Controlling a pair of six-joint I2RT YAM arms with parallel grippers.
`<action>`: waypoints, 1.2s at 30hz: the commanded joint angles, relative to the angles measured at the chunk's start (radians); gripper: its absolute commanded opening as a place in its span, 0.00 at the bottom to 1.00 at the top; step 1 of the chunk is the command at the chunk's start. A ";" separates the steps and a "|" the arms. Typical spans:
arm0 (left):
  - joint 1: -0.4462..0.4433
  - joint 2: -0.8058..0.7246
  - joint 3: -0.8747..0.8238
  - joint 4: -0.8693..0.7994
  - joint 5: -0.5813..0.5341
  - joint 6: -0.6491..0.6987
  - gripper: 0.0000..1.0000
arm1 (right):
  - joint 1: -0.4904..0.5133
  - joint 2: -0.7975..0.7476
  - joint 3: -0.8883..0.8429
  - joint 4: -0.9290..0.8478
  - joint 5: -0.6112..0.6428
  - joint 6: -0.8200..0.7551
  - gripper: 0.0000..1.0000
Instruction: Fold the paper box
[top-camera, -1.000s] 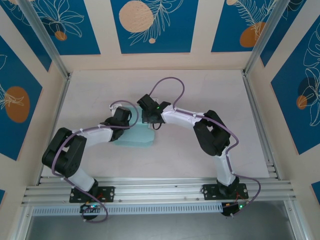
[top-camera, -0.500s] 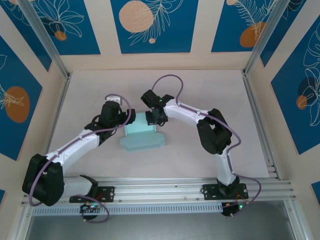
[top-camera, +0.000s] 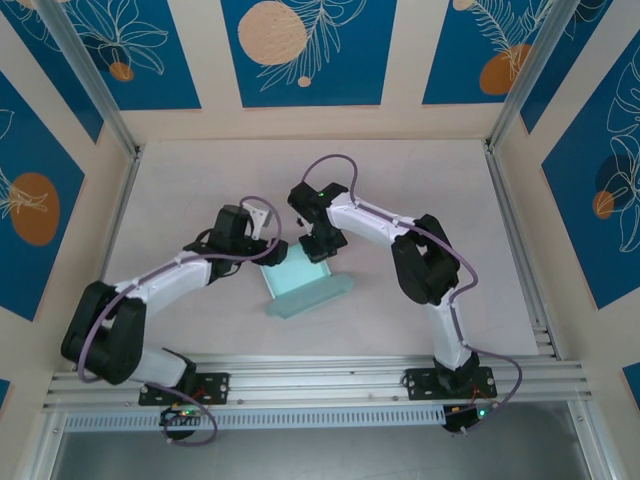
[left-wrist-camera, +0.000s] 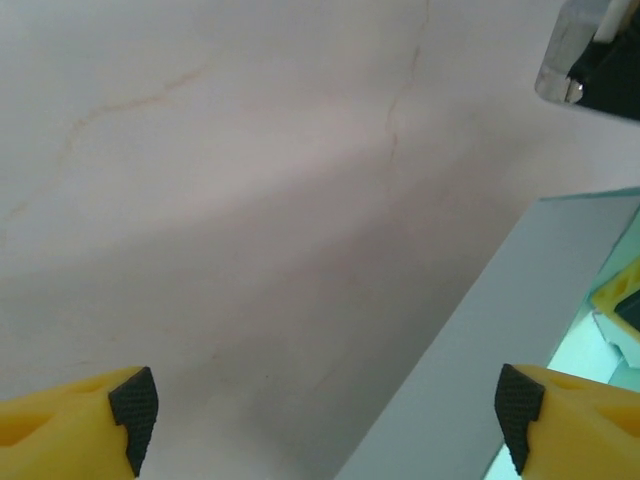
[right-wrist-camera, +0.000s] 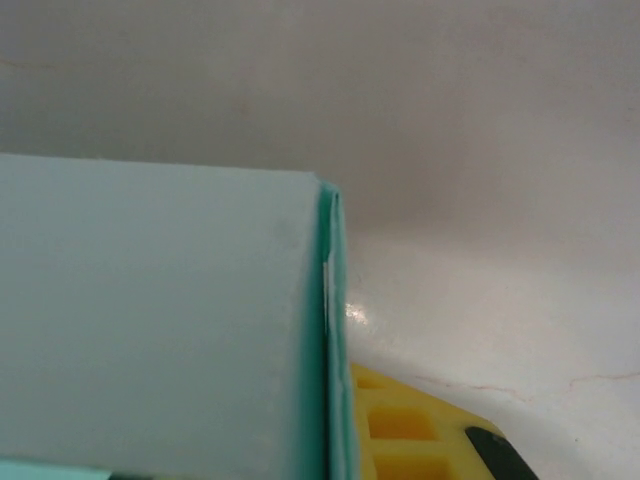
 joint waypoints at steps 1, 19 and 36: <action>0.004 0.052 0.026 -0.045 0.089 -0.001 0.84 | -0.005 0.056 0.057 -0.083 -0.087 -0.072 0.00; -0.015 0.208 0.064 -0.099 0.051 -0.012 0.61 | -0.036 0.136 0.184 -0.184 -0.048 -0.093 0.24; -0.016 0.220 0.066 -0.083 0.028 -0.053 0.57 | -0.029 0.135 0.069 -0.154 0.142 -0.047 0.22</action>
